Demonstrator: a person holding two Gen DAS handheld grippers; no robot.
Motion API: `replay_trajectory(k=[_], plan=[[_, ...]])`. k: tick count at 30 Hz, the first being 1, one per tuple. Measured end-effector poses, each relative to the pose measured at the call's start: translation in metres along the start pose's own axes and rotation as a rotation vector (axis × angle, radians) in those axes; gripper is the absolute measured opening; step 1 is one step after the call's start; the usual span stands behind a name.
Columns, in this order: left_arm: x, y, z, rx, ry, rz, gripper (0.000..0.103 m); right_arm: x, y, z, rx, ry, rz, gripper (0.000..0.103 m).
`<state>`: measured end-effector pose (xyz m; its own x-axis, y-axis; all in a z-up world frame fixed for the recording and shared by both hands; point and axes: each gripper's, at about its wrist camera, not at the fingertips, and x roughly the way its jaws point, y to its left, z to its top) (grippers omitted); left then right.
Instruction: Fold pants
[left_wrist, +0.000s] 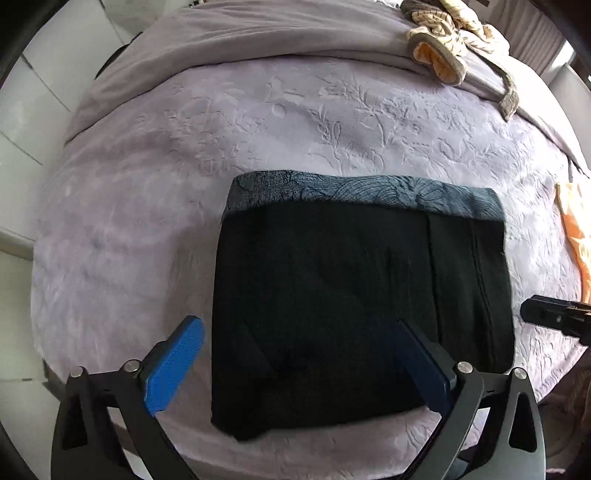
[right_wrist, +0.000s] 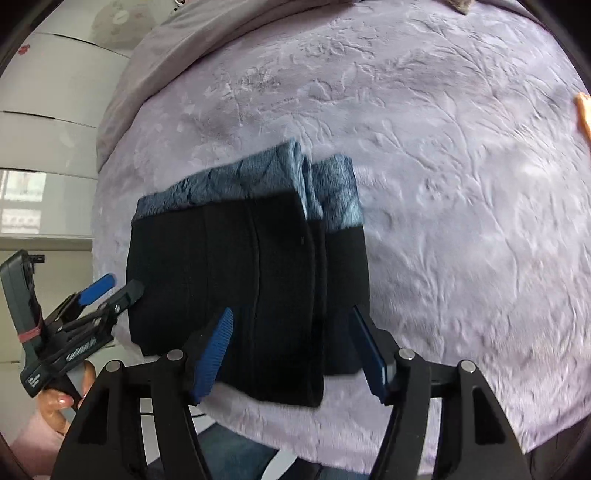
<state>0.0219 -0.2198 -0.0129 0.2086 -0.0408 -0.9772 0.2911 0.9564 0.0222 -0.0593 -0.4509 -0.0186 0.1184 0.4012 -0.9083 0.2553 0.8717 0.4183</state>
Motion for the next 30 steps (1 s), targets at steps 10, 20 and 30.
replay_trajectory(k=[10,20,30], plan=[[-0.015,-0.014,-0.020,-0.001,0.038,0.041,0.103,-0.009,0.026,-0.034,-0.062,-0.010,-0.068,0.081],[-0.022,-0.001,-0.033,0.043,0.022,0.046,0.103,-0.005,0.060,-0.052,-0.051,-0.089,-0.186,0.101],[-0.034,0.021,-0.048,0.040,-0.001,0.047,0.103,-0.005,0.089,-0.072,-0.024,-0.129,-0.228,0.101]])
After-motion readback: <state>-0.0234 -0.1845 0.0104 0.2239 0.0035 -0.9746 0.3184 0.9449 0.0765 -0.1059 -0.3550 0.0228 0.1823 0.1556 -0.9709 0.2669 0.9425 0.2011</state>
